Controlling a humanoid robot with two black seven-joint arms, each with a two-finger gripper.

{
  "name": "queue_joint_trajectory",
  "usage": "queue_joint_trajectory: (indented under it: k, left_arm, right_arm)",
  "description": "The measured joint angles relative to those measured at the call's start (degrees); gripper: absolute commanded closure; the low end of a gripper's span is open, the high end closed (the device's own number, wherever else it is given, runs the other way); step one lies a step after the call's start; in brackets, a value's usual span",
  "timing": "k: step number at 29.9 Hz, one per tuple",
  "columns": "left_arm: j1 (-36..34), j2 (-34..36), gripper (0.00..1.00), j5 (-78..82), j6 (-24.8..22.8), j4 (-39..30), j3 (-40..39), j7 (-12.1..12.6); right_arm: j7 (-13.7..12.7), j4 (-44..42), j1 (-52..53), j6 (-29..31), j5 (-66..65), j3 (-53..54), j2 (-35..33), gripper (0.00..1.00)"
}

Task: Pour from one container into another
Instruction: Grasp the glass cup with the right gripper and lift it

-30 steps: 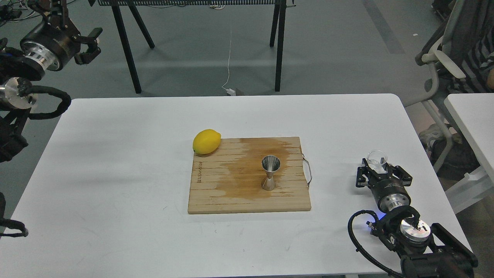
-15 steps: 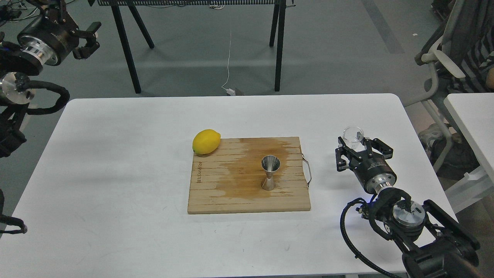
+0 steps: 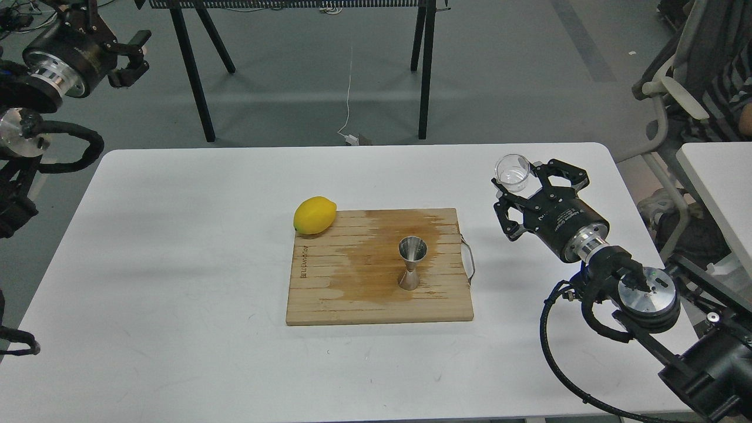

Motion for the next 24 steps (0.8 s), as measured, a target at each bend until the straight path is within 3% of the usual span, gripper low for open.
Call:
queue_joint_trajectory:
  k: [24]
  left_arm:
    - [-0.05,0.98,0.01,0.00,0.78,0.00,0.17,0.08]
  right_arm:
    - [0.01,0.21,5.28,-2.41,-6.57,-10.97,2.47,0.82]
